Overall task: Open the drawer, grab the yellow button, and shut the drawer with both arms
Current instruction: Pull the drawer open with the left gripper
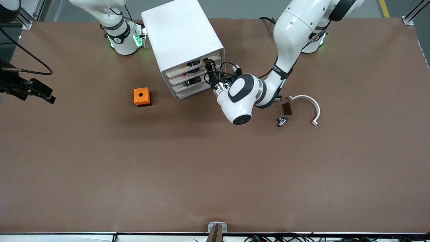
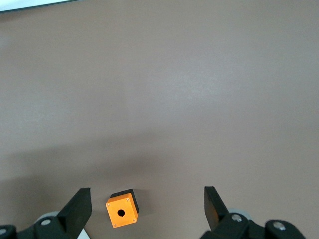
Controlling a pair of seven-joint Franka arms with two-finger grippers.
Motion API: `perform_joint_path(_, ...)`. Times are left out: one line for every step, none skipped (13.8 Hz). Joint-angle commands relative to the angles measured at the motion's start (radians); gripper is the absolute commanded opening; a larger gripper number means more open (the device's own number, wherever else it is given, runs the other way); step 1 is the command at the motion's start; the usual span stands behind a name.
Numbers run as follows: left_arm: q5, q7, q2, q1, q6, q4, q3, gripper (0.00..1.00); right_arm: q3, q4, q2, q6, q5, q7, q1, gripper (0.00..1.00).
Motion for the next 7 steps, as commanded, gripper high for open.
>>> perform_joint_path(-0.017,-0.018,0.016,-0.018,-0.014,0.023,0.005,0.21,0.006,-0.023,-0.021,0.004,0.0,-0.008,-0.008,1.0)
perform_joint_path(-0.015,-0.018,0.015,-0.011,-0.016,0.024,0.006,0.12,0.007,-0.023,-0.021,0.004,0.006,-0.008,-0.008,1.0)
perform_joint_path(-0.012,-0.015,0.013,0.005,-0.016,0.028,0.008,0.07,0.006,-0.022,-0.019,0.004,0.014,-0.008,-0.011,1.0)
perform_joint_path(-0.011,-0.014,0.013,0.025,-0.016,0.04,0.014,0.05,0.004,-0.022,-0.018,0.006,0.026,-0.01,-0.014,1.0)
perform_joint_path(-0.009,-0.012,0.016,0.048,-0.014,0.06,0.017,0.04,0.004,-0.02,-0.018,0.009,0.029,-0.01,-0.014,1.0)
perform_joint_path(-0.009,-0.011,0.024,0.069,-0.014,0.078,0.019,0.04,0.004,-0.02,-0.016,0.019,0.029,-0.01,-0.014,1.0)
perform_joint_path(-0.009,-0.008,0.035,0.101,-0.014,0.099,0.019,0.04,0.004,-0.017,-0.013,0.024,0.029,-0.01,-0.011,1.0)
